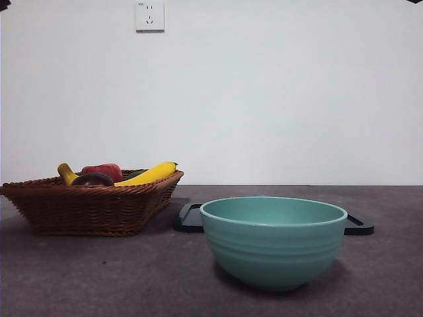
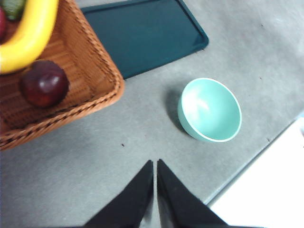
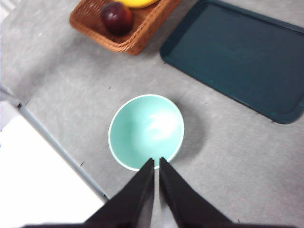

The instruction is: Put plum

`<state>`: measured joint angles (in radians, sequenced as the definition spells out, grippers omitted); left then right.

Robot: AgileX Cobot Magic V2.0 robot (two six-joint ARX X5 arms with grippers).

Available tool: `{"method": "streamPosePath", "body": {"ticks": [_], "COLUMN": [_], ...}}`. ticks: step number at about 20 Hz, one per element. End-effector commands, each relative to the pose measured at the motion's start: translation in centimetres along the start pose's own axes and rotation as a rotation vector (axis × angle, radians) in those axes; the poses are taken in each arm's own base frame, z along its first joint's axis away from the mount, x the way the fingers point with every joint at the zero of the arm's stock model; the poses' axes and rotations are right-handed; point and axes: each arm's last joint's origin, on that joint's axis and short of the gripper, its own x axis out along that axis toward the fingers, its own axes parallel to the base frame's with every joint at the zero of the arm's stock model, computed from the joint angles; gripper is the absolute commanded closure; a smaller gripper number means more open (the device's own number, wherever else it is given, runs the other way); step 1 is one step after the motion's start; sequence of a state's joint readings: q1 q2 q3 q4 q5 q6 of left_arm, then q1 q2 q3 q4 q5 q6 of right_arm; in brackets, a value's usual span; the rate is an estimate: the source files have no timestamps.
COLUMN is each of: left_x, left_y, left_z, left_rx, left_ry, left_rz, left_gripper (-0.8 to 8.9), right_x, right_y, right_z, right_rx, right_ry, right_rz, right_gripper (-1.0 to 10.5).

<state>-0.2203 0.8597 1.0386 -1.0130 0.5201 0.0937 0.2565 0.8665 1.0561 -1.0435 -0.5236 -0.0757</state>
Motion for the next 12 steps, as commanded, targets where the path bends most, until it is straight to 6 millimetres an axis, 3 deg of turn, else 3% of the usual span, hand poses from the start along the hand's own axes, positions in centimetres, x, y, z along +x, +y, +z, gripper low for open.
{"method": "streamPosePath", "body": {"ticks": [1, 5, 7, 10, 12], "left_x": [-0.21, -0.21, -0.21, -0.21, -0.21], "left_y": [-0.16, -0.15, -0.15, -0.15, -0.15], "left_z": [0.60, 0.62, 0.62, 0.63, 0.67], "left_rx": [0.036, 0.037, 0.036, 0.021, 0.016], "left_ry": [-0.024, -0.025, -0.025, -0.026, -0.030], "left_rz": [-0.002, -0.002, -0.002, -0.002, -0.002], "left_gripper": [8.04, 7.45, 6.41, 4.07, 3.37], "right_x": [-0.16, -0.16, -0.16, -0.16, -0.16], "right_y": [0.25, 0.25, 0.24, 0.24, 0.24], "right_z": [0.45, 0.52, 0.53, 0.54, 0.54], "right_rx": [-0.030, -0.033, -0.033, -0.030, -0.030], "right_ry": [-0.010, -0.017, -0.017, -0.018, -0.018], "right_rz": [0.010, 0.008, 0.006, 0.006, 0.006], "right_gripper": [9.4, 9.3, 8.2, 6.0, 5.7]}}
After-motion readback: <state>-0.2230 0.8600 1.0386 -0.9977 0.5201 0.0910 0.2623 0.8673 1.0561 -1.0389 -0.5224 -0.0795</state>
